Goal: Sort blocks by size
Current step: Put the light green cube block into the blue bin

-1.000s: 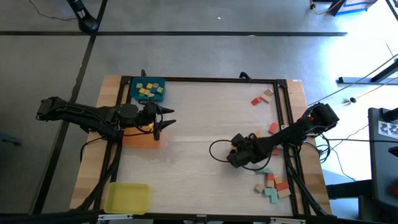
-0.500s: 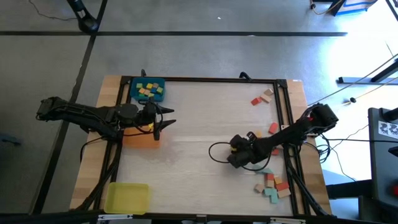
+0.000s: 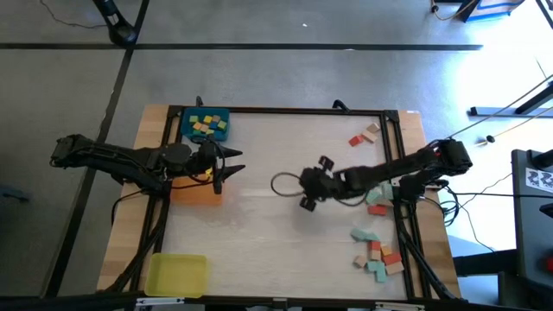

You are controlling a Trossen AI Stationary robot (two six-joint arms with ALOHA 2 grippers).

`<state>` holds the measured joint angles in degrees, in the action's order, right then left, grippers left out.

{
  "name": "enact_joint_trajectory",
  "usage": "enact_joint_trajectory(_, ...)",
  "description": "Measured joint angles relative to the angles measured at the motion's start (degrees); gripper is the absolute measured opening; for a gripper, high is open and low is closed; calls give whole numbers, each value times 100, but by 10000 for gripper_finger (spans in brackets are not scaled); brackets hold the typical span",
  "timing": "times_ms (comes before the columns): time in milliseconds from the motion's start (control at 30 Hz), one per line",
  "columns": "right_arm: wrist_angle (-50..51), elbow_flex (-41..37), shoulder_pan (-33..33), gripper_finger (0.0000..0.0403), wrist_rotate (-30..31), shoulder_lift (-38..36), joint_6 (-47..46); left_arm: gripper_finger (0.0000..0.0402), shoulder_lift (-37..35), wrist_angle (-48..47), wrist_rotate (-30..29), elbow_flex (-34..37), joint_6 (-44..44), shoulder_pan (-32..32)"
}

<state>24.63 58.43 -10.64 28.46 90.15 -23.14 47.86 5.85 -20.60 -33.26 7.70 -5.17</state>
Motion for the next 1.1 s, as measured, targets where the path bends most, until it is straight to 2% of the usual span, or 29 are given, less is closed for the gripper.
enact_joint_trajectory(133,-914,-2,572,136,-210,9,746,205,-1,159,0,0,-39,0)
enact_joint_trajectory(300,-2216,0,1156,135,-846,191,1461,205,-2,299,0,0,-39,0)
enact_joint_trajectory(767,-5546,32,2244,139,-2516,1378,1915,205,-1,881,0,0,-393,0)
enact_joint_trajectory(933,-5556,599,2423,140,-2816,1879,1972,205,-2,882,0,0,-440,0)
enact_joint_trajectory(1100,-5208,1535,2462,140,-2964,2510,2149,205,-2,883,0,0,-505,0)
